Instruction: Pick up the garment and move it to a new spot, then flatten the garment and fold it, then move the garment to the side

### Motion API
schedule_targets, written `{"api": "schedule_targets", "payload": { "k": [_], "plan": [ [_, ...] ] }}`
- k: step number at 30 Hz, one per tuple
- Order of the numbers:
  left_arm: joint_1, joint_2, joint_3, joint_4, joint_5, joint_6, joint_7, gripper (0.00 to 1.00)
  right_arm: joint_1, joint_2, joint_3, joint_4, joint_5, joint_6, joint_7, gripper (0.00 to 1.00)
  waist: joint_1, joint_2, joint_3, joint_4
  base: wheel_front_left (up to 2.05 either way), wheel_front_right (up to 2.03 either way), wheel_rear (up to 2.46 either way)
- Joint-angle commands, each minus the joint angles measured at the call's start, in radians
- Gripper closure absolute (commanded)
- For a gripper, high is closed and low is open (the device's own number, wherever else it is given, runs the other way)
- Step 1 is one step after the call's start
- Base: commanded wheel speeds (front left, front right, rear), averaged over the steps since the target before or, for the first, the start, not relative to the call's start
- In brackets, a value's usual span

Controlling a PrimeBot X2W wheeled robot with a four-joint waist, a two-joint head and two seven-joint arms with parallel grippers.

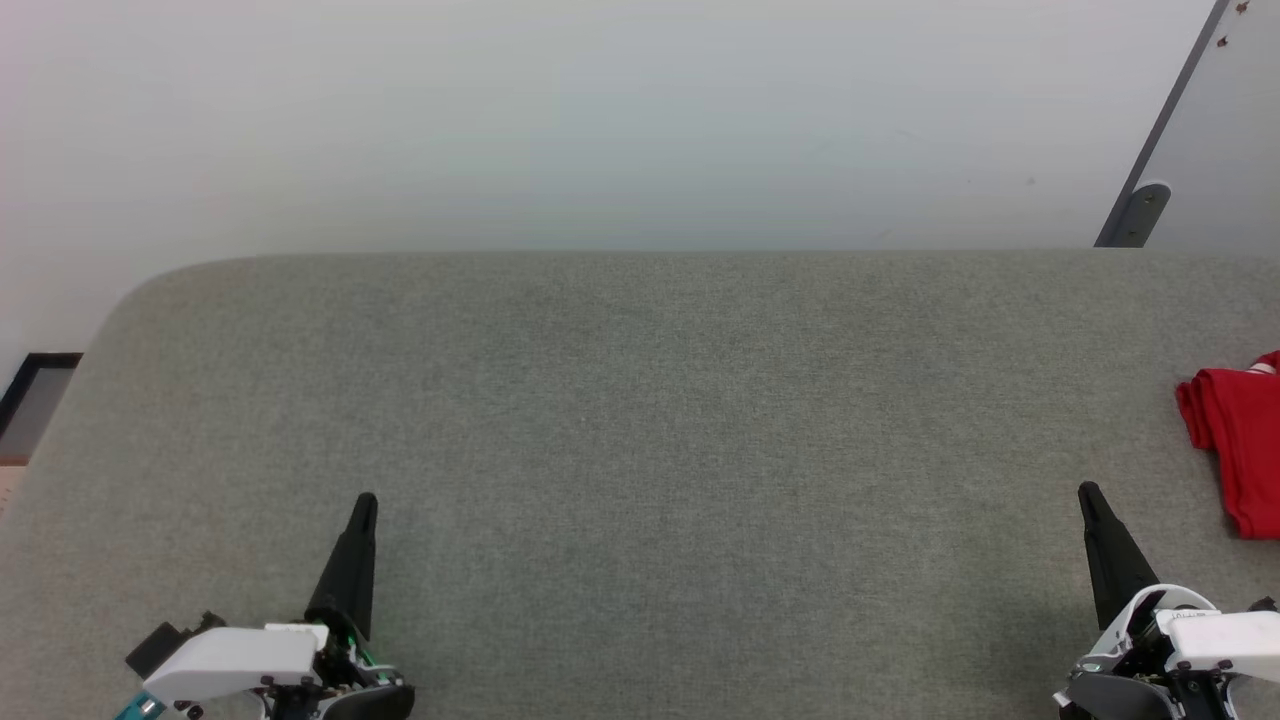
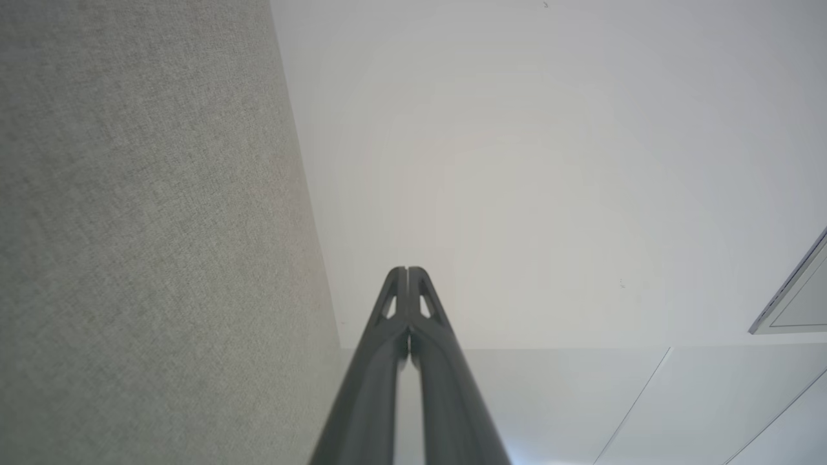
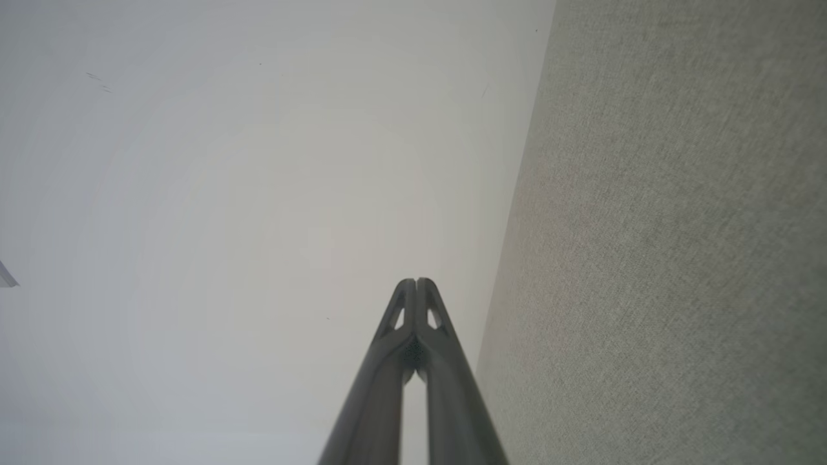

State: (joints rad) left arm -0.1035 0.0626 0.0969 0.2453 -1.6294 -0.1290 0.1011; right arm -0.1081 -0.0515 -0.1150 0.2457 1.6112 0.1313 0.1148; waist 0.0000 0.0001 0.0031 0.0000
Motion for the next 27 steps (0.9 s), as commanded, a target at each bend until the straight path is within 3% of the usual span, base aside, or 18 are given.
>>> {"api": "schedule_targets", "payload": {
  "k": [1,27],
  "plan": [
    [-0.01,-0.001,0.002,0.002,0.006,-0.003,0.003,1.0,-0.003,0.004,0.001,0.0,0.003,-0.001,0.002,1.0,0.0,-0.0001,0.0,0.0,0.0,0.0,0.0],
    [-0.011,-0.005,0.007,0.002,0.01,-0.003,0.007,1.0,-0.003,0.004,0.001,0.0,0.003,-0.001,0.002,1.0,0.0,-0.0001,0.0,0.0,0.0,0.0,0.0]
  ]
}}
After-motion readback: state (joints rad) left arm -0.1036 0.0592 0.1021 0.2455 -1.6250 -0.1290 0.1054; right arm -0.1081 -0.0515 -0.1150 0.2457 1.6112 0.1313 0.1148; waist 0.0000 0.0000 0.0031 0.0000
